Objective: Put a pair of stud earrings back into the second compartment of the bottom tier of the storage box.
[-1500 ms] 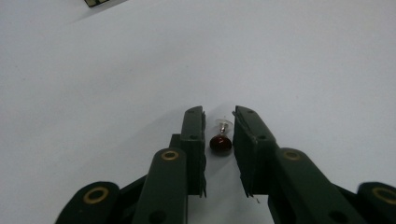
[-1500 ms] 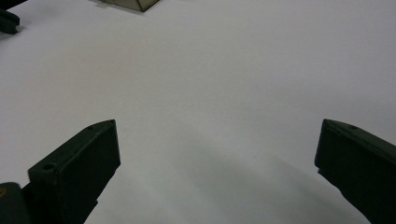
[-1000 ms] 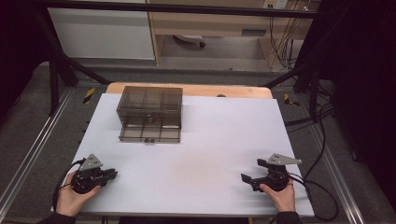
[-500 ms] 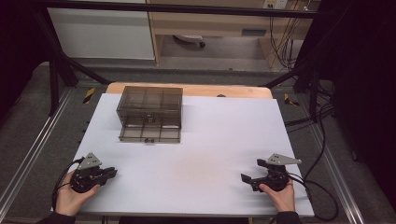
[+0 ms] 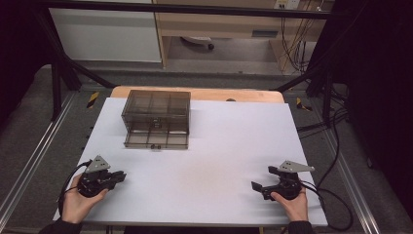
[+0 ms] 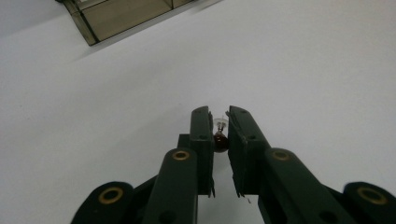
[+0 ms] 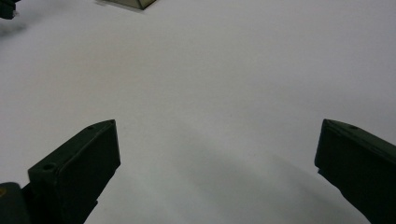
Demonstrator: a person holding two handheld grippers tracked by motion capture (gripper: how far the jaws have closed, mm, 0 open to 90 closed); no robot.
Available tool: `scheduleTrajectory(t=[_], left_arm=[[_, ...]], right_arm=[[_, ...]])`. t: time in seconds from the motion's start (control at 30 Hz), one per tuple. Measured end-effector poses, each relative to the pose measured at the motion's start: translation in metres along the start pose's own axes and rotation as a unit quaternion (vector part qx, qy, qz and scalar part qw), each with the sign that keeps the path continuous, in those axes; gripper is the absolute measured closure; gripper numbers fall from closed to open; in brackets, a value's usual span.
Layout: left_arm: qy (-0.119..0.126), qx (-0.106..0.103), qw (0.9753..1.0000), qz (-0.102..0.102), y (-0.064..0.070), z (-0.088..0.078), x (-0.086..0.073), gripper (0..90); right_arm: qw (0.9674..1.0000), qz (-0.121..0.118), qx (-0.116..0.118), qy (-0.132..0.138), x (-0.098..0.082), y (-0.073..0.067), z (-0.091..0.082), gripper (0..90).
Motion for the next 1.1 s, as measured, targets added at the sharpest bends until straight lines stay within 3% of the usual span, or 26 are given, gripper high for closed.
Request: scheduleTrajectory(t=[1.1], left_arm=[[0.006,-0.009,0.9995,0.028,0.002,0.01,0.048,79.9]], right_arm=[[1.0,-0.002,-0.002,-0.001,0.0,0.0,0.0,0.7]])
Point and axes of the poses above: each handheld gripper's, and its own axes: z roughly forward along the jaws, x roughly out of its top, y roughly to its right, the point moved 6 cm from there along z, roughly forward along the jaws, and after that the axes turned 11 degrees about z, right-handed, at the moved point
